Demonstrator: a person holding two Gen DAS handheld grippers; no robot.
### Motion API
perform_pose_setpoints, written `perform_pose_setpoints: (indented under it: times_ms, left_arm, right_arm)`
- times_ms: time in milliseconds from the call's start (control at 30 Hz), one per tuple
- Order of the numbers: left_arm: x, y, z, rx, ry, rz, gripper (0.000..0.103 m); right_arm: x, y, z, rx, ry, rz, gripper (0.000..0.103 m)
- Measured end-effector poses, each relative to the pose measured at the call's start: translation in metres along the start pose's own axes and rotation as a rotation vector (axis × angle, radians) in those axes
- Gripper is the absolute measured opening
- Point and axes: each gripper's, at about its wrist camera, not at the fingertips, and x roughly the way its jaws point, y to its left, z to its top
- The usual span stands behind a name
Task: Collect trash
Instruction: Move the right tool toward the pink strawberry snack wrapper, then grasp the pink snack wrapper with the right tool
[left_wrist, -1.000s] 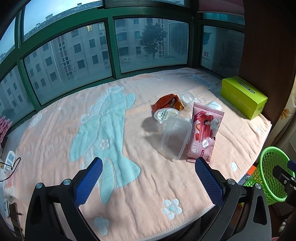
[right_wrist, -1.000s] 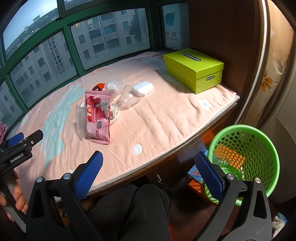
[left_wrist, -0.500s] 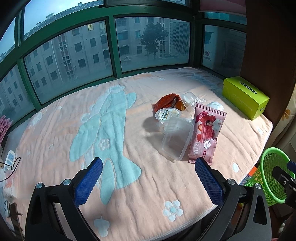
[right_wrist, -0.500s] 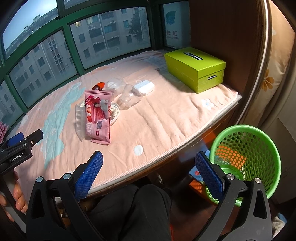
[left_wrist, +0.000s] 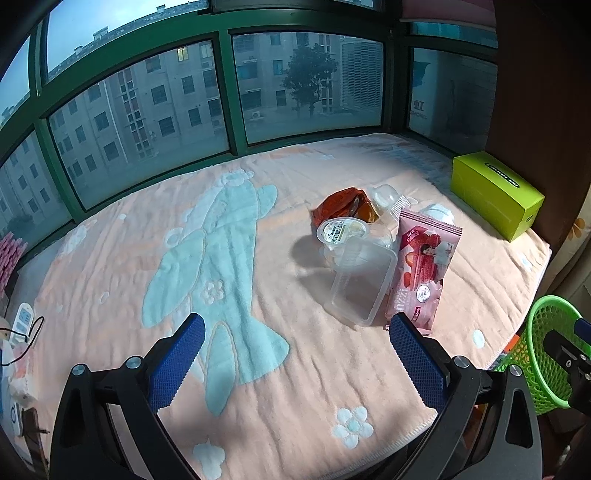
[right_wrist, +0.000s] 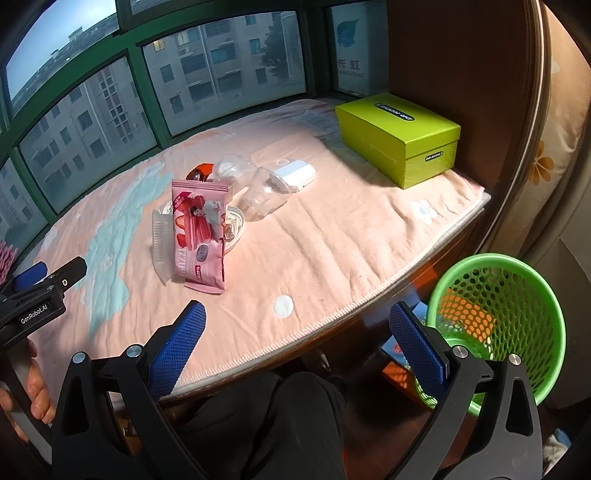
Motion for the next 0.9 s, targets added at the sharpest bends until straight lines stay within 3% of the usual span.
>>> perform_pose_setpoints:
  times_ms: [467, 900]
  left_arm:
    - [0.009, 0.013, 0.011, -0.010, -0.003, 0.031, 0.097]
    - [0.021, 0.047, 0.022, -0.053, 0.001, 0.075, 0.097]
  right_arm:
    - [0.018, 0.016, 0.012, -0.008, 0.020, 0.033, 0.098]
    - [0.055, 0.050, 0.031, 0.004, 0.068, 0.105, 0.097]
